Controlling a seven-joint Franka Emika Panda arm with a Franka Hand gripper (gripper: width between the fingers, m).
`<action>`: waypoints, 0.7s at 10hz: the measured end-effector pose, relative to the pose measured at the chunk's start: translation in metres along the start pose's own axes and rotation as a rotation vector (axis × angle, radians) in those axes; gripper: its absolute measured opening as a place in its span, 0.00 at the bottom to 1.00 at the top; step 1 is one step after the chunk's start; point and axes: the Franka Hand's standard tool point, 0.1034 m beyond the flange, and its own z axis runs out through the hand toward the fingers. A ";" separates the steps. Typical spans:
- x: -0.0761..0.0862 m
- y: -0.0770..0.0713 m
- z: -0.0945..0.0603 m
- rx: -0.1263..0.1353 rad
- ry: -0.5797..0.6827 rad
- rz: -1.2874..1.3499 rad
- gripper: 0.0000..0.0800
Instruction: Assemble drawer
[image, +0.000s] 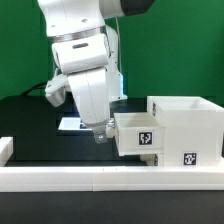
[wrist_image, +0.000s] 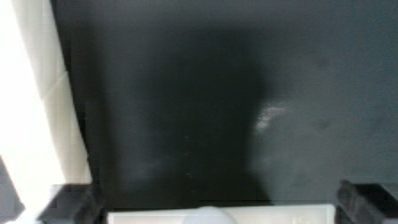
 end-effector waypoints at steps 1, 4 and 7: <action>0.003 0.002 0.001 0.010 0.008 -0.016 0.81; 0.023 0.009 0.005 0.012 0.012 0.004 0.81; 0.048 0.010 0.009 0.019 0.017 0.047 0.81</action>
Offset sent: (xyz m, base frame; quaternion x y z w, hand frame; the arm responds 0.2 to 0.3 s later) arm 0.0117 0.0353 0.0007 0.0057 0.0024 0.0149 0.9999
